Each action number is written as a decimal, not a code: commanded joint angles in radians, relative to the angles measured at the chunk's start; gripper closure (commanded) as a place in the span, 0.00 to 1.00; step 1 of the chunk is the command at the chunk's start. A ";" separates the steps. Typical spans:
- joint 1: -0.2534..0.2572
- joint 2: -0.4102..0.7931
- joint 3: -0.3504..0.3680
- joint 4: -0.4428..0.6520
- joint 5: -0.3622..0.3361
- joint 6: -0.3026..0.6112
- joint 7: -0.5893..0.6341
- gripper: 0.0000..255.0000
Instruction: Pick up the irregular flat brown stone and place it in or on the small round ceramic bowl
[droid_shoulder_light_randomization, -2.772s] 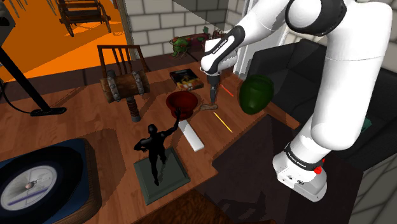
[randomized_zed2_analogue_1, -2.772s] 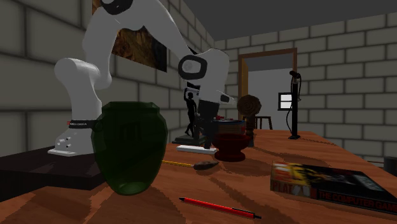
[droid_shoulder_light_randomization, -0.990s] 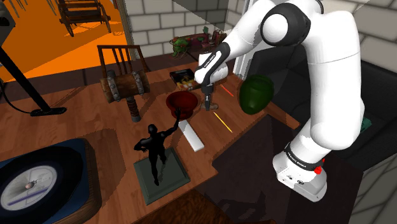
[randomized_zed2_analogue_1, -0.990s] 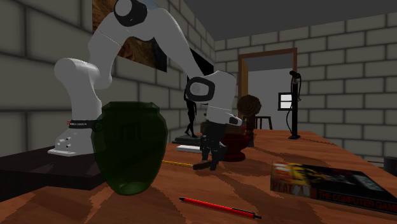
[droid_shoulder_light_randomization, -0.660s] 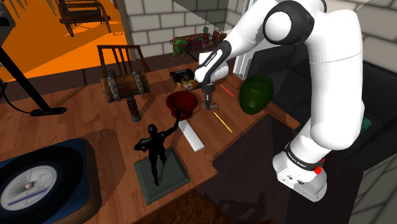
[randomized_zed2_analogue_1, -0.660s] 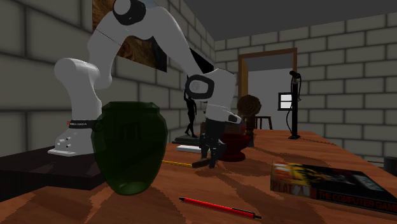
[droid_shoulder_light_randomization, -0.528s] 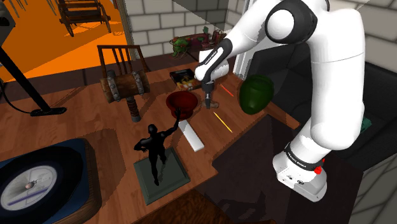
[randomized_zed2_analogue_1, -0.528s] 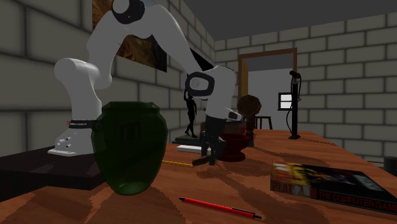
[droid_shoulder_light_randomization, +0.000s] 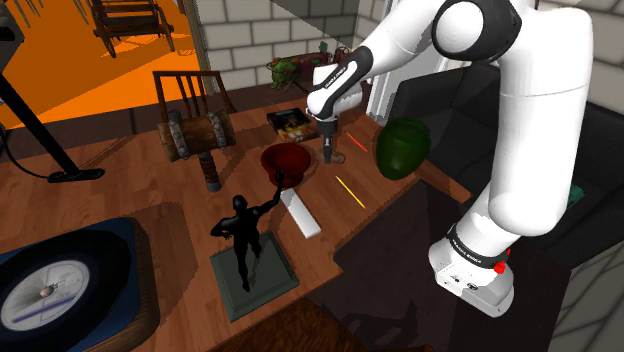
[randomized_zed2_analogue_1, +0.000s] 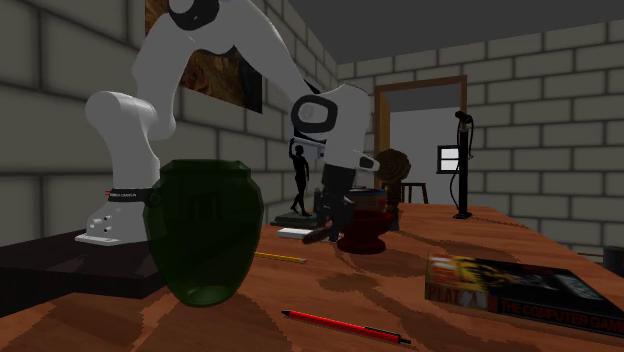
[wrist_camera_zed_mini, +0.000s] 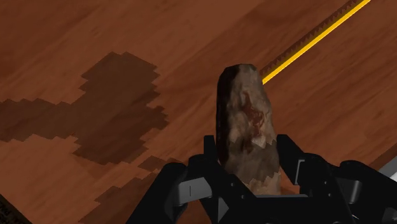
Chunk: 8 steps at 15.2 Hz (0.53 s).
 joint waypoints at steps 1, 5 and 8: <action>0.001 -0.023 -0.003 -0.002 -0.004 -0.021 0.001 1.00; 0.004 -0.064 -0.007 -0.001 -0.011 -0.062 0.006 1.00; 0.006 -0.094 -0.010 0.001 -0.017 -0.095 0.009 1.00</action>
